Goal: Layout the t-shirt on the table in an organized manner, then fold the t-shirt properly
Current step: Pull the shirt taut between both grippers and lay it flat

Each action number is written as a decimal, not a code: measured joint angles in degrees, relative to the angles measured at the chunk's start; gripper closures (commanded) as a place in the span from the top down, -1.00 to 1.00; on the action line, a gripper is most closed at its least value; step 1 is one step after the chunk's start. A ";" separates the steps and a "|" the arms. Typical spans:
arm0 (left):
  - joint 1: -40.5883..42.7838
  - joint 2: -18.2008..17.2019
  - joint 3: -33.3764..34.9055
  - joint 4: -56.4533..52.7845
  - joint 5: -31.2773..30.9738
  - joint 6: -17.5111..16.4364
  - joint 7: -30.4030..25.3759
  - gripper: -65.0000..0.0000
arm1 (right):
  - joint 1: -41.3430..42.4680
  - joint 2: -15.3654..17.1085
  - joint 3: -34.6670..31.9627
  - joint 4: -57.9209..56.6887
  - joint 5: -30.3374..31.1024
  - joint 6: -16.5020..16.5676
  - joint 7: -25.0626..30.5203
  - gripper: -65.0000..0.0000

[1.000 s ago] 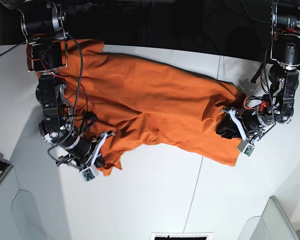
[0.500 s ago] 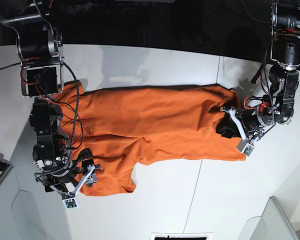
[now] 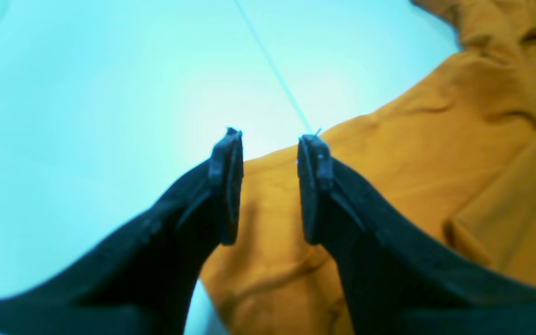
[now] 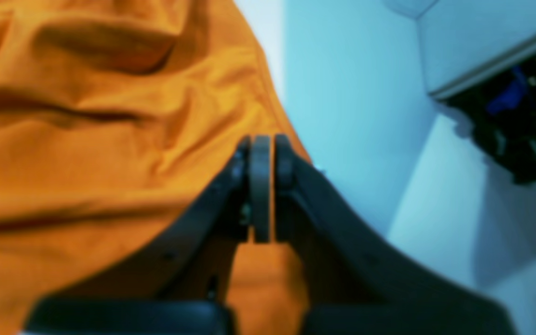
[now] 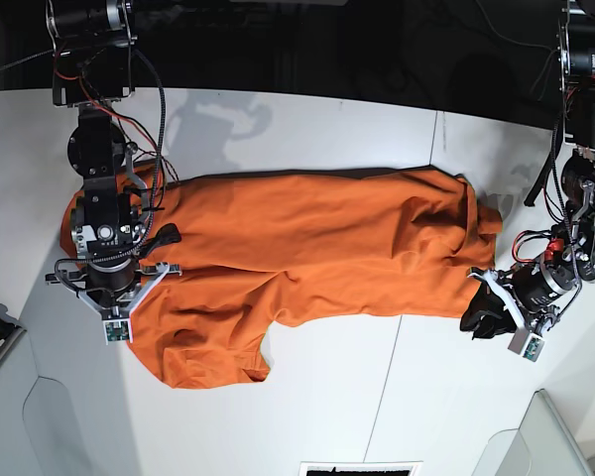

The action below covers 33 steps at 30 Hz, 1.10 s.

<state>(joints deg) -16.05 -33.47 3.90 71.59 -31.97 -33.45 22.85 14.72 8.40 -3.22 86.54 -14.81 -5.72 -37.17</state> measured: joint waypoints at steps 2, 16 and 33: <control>-0.55 1.25 -0.11 -2.43 2.78 1.40 -0.66 -0.34 | -1.11 0.00 0.00 0.35 -0.26 0.13 -1.22 -1.00; -3.08 7.78 1.27 -20.15 7.13 2.03 -5.01 -0.38 | -12.24 0.00 3.23 0.92 2.36 4.85 0.85 -1.00; -7.87 5.55 1.29 -20.79 6.75 4.70 4.98 -0.37 | -25.16 0.02 17.11 12.35 15.72 16.28 1.51 -1.00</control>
<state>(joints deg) -23.92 -27.92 5.19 50.81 -25.21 -28.75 27.83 -10.44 8.43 13.89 98.89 0.91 10.57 -35.66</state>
